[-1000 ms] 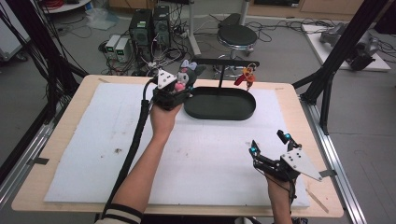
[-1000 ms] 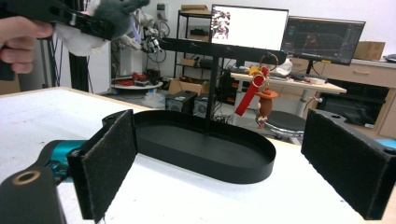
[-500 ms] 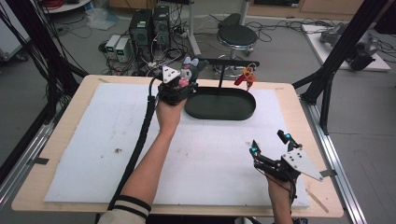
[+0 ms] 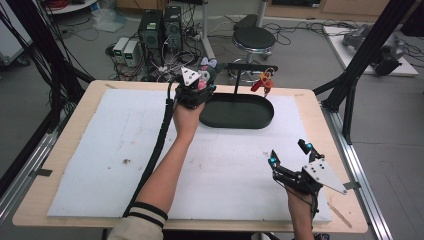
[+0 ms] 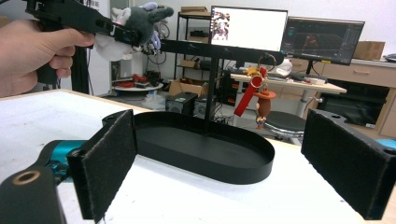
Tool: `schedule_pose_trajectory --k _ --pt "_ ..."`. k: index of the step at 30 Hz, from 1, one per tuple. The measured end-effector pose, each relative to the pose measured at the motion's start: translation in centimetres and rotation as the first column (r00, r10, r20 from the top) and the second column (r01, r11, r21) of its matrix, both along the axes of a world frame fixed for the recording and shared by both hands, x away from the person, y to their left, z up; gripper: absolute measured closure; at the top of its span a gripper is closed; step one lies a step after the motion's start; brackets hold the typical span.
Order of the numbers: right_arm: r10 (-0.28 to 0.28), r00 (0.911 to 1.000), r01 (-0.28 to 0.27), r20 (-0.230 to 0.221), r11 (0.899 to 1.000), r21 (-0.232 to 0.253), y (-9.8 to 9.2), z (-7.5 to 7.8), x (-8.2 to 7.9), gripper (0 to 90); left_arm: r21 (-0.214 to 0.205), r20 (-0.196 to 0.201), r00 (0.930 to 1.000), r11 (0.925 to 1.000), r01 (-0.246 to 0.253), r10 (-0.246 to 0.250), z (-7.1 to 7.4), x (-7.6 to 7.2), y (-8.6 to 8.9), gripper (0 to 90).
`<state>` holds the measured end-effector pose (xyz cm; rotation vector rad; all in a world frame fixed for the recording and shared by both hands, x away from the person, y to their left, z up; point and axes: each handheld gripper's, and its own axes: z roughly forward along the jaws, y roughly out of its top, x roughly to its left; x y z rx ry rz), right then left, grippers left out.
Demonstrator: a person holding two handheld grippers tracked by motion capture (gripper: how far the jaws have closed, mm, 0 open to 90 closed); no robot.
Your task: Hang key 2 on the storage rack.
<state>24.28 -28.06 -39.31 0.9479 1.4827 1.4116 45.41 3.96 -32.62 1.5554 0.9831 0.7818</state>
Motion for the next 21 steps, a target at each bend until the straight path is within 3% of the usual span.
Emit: schedule_pose_trajectory --k 21 --pt "-0.003 1.0000 0.003 -0.004 1.000 0.000 -0.1 0.0 0.0 9.8 -0.007 -0.020 0.9995 0.9997 -0.025 0.025 0.4 2.1 0.2 49.6"
